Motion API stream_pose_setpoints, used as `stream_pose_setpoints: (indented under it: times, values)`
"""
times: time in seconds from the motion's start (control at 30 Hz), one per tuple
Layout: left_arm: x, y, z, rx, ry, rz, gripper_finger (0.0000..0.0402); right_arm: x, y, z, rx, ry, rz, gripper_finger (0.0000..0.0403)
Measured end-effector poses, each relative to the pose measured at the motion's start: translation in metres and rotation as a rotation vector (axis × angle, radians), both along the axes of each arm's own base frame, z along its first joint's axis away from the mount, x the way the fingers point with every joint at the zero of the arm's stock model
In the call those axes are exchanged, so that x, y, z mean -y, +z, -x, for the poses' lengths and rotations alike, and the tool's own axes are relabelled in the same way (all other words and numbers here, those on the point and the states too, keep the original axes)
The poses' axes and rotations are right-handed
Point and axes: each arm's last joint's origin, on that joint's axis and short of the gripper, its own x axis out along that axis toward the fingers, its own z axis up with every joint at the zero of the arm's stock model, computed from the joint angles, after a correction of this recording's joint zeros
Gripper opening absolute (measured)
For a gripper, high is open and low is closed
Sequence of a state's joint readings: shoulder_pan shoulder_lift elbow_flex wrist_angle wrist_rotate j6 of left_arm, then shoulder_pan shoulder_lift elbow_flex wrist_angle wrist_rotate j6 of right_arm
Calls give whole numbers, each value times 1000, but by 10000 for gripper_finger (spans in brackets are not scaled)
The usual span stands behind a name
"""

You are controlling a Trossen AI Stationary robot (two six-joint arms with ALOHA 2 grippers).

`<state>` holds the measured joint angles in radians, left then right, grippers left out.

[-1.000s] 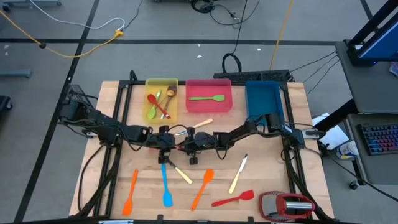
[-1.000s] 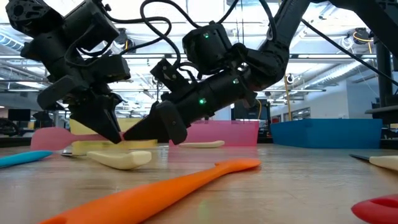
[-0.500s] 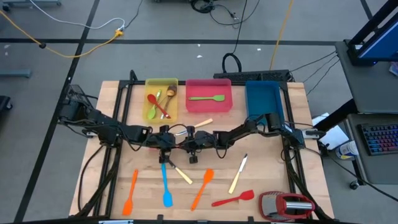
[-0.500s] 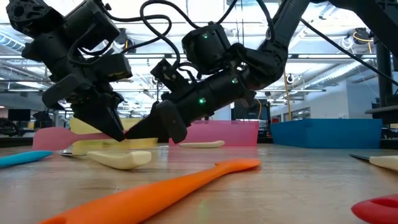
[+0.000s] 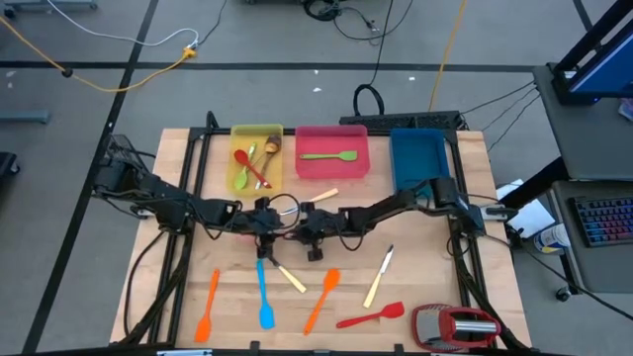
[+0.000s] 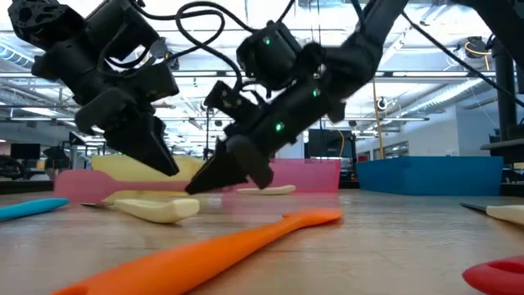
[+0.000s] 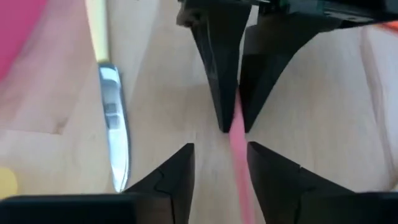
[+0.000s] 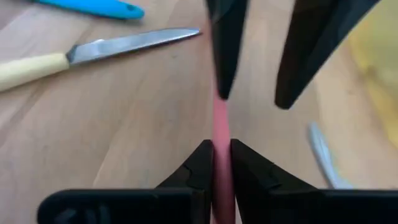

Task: Pick & Place Kitchen Items
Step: Put the pink spatula into the red bin

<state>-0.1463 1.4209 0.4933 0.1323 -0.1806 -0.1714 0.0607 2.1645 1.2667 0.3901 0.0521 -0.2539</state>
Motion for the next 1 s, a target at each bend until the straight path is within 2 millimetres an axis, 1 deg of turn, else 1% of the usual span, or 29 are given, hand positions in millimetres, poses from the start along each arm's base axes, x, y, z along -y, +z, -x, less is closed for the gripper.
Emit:
stream_pose_setpoints:
  times: [0.07,0.2,0.27,0.33,0.4,0.53,0.63,0.7,0.8,0.93,1.0]
  values:
    - [-1,2,0,16,30,-8,157,2,10,6,-57,-53,38,31]
    - [-3,6,0,44,97,-61,158,8,38,21,-134,-185,151,32]
    - [-4,8,0,59,119,-79,158,11,49,33,-189,-242,212,33]
    - [-4,8,1,59,125,-85,159,14,63,44,-201,-284,250,32]
    - [-4,8,1,55,124,-85,159,16,76,61,-221,-323,288,30]
    - [-4,8,1,50,125,-84,159,24,100,93,-167,-433,382,30]
    - [-4,8,1,56,125,-83,159,39,113,116,-117,-544,457,31]
    - [-4,10,-1,78,126,-79,159,52,115,130,-126,-591,506,29]
    - [-4,11,-2,94,128,-74,159,72,115,143,-147,-604,529,28]
    - [-3,13,-3,122,133,-64,159,97,112,147,-182,-574,483,28]
    - [-3,14,-4,134,134,-61,159,109,106,144,-190,-538,449,28]
